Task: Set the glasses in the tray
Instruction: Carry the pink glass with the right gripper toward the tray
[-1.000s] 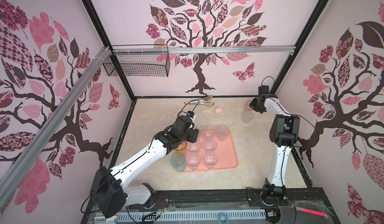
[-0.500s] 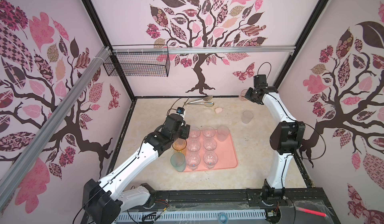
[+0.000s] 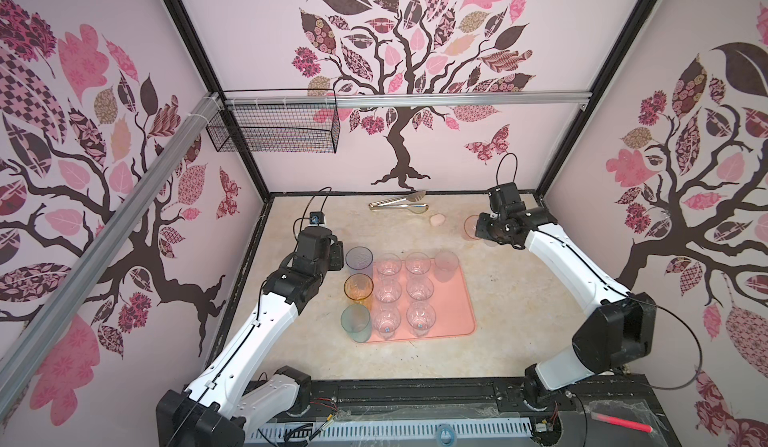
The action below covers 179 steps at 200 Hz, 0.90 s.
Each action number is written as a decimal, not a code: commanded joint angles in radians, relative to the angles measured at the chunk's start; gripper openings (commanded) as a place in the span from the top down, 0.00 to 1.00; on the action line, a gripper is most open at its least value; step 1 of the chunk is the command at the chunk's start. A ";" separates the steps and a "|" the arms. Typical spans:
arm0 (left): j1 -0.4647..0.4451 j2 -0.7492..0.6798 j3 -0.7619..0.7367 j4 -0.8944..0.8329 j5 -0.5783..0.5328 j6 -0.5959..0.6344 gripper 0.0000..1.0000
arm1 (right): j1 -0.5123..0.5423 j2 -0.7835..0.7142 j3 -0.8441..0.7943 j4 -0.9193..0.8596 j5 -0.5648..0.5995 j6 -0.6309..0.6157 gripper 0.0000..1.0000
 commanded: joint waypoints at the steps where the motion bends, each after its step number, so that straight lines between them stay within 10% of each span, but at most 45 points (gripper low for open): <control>1: 0.016 0.001 -0.072 0.033 0.036 -0.056 0.33 | 0.001 -0.061 -0.042 -0.092 -0.033 -0.043 1.00; 179: 0.020 0.027 -0.185 0.130 0.056 -0.066 0.33 | 0.296 0.074 -0.260 -0.072 -0.080 0.052 0.97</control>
